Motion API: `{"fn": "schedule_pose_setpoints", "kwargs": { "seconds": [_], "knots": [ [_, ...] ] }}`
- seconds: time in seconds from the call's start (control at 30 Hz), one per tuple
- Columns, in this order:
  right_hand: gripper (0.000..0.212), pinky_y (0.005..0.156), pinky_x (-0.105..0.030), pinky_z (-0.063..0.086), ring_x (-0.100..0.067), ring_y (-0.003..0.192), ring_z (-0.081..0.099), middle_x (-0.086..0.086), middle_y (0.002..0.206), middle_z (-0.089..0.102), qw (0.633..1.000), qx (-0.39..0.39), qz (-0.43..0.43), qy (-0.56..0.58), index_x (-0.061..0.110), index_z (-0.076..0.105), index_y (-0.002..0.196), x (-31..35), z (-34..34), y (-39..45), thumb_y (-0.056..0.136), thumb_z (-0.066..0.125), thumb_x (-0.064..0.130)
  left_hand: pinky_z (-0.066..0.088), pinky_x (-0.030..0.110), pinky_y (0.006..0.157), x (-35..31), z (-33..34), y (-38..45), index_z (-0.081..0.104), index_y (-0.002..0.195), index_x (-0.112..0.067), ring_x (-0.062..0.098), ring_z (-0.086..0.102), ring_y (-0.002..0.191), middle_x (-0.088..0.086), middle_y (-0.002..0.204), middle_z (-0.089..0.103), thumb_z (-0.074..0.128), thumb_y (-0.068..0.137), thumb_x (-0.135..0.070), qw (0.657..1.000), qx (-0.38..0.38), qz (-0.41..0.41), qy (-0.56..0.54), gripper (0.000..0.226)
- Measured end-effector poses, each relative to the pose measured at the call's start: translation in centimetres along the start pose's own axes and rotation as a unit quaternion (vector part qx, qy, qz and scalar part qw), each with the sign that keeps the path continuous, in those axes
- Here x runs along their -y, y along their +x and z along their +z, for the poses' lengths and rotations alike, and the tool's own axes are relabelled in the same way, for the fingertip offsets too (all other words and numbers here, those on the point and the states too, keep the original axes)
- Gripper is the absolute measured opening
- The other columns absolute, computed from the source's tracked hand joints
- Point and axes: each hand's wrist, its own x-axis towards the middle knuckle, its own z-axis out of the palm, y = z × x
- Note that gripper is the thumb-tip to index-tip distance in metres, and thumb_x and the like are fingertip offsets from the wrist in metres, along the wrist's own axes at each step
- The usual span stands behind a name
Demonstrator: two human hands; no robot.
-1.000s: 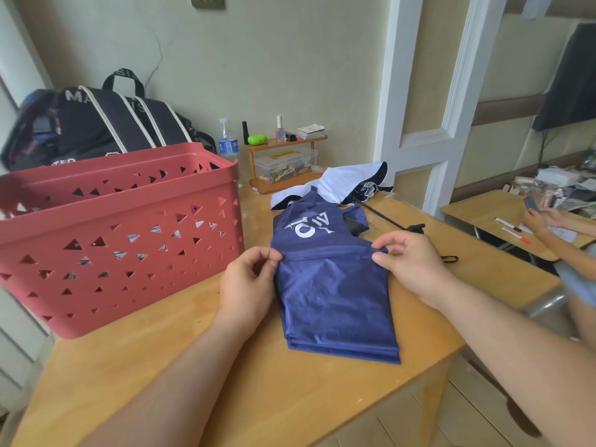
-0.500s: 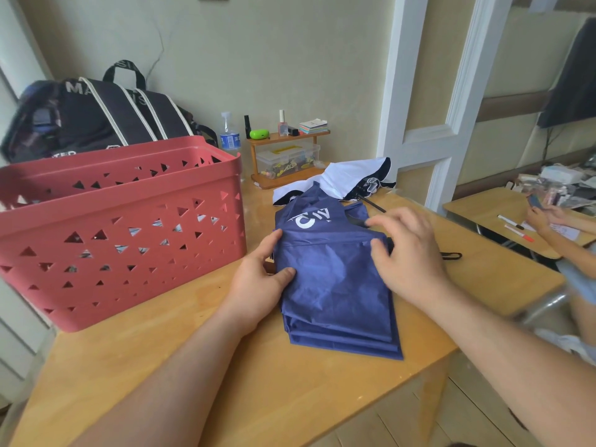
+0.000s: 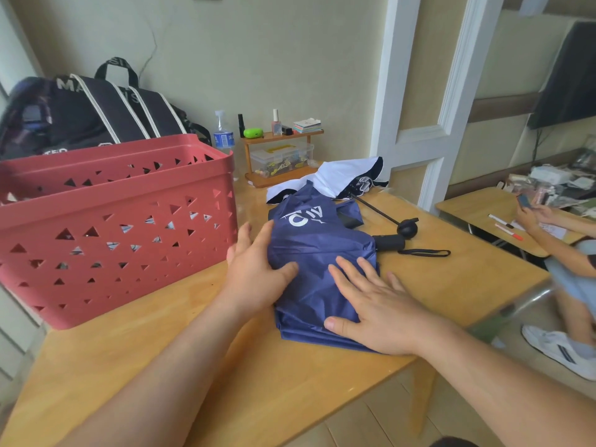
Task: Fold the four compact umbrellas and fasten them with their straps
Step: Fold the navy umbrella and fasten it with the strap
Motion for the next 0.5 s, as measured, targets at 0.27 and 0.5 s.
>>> {"fn": "schedule_pose_setpoints", "kwargs": {
  "seconds": [0.27, 0.5],
  "knots": [
    [0.119, 0.127, -0.056, -0.003, -0.011, 0.154, -0.030, 0.018, 0.164, -0.035, 0.999, 0.007, 0.048, 0.021, 0.031, -0.018, 0.162, -0.5, -0.4, -0.3, 0.075, 0.024, 0.100, 0.023, 0.039, 0.124, -0.9, 2.4, 0.7, 0.033, 0.162, -0.025, 0.024, 0.026, 0.153, -0.003, 0.167, 0.031, 0.046, 0.107, -0.048, 0.905, 0.215, 0.240, 0.278, 0.061],
    [0.126, 0.128, -0.049, -0.002, -0.003, 0.152, -0.029, 0.021, 0.165, -0.030, 0.995, 0.064, 0.049, 0.056, 0.032, -0.009, 0.165, -2.5, -2.0, -0.9, 0.069, 0.033, 0.102, -0.010, 0.050, 0.128, 2.5, -0.1, -1.2, -0.018, 0.161, -0.044, 0.011, -0.031, 0.154, -0.017, 0.167, -0.029, -0.005, 0.064, -0.102, 0.889, 0.282, 0.154, 0.326, 0.113]
  ]
}}
